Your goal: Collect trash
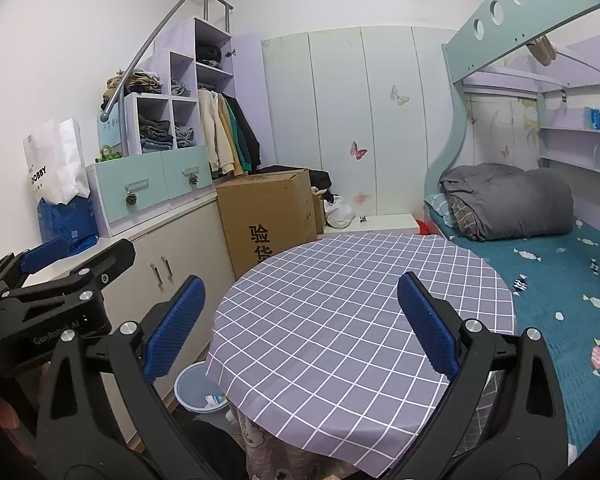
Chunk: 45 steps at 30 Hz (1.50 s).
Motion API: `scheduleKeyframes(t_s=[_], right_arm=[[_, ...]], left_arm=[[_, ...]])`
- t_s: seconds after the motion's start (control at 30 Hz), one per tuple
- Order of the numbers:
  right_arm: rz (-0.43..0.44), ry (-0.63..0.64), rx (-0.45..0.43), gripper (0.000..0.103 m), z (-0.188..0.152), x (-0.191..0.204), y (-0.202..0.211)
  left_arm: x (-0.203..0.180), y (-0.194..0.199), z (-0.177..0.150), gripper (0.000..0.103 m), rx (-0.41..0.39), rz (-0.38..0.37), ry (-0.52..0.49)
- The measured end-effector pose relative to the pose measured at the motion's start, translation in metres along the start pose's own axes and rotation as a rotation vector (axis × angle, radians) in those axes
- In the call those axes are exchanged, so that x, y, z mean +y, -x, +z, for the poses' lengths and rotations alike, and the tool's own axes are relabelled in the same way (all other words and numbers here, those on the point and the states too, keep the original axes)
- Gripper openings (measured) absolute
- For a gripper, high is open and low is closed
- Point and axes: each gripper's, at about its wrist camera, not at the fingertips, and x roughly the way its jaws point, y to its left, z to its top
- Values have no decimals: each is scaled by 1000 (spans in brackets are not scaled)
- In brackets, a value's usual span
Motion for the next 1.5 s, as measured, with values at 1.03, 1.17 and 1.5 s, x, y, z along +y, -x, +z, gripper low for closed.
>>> scheduleKeyframes(t_s=[1.03, 1.17, 1.5], right_arm=[[-11, -4, 12, 96, -6, 1, -2], [-11, -4, 15, 96, -7, 1, -2], [-11, -5, 18, 96, -8, 1, -3]], left_arm=[[-4, -1, -7, 98, 7, -6, -21], [-3, -1, -8, 98, 8, -7, -20], [-5, -2, -11, 98, 12, -10, -16]])
